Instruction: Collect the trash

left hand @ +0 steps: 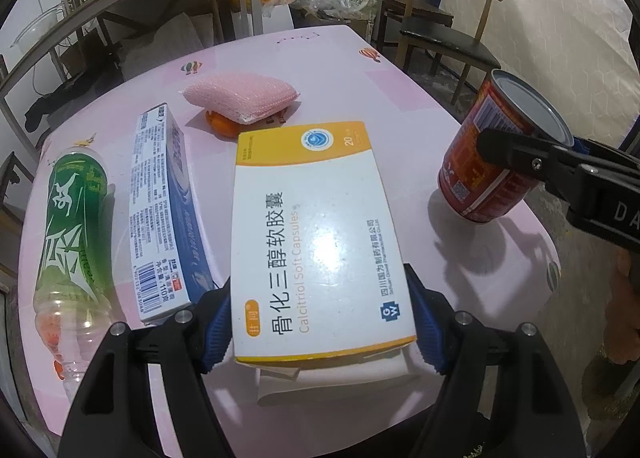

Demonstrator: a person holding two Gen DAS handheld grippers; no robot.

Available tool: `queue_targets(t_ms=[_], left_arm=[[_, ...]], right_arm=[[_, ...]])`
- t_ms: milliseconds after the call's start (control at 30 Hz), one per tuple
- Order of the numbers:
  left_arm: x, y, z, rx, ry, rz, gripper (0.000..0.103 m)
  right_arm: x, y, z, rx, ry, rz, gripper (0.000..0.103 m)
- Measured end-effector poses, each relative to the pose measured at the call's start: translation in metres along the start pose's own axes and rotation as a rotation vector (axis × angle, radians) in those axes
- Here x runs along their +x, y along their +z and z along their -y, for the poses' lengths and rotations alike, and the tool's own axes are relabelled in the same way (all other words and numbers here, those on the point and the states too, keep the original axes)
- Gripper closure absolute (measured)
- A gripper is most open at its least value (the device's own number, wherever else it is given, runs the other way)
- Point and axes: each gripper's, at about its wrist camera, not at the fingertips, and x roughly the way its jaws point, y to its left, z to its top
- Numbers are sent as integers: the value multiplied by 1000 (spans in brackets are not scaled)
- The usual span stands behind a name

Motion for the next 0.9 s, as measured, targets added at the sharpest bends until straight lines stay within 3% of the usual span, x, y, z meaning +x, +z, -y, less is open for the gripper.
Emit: queue_targets(t_ms=[900], left_arm=[[-13, 0, -3, -4, 15, 41, 30]], right_arm=[[-7, 2, -6, -9, -5, 21, 39]])
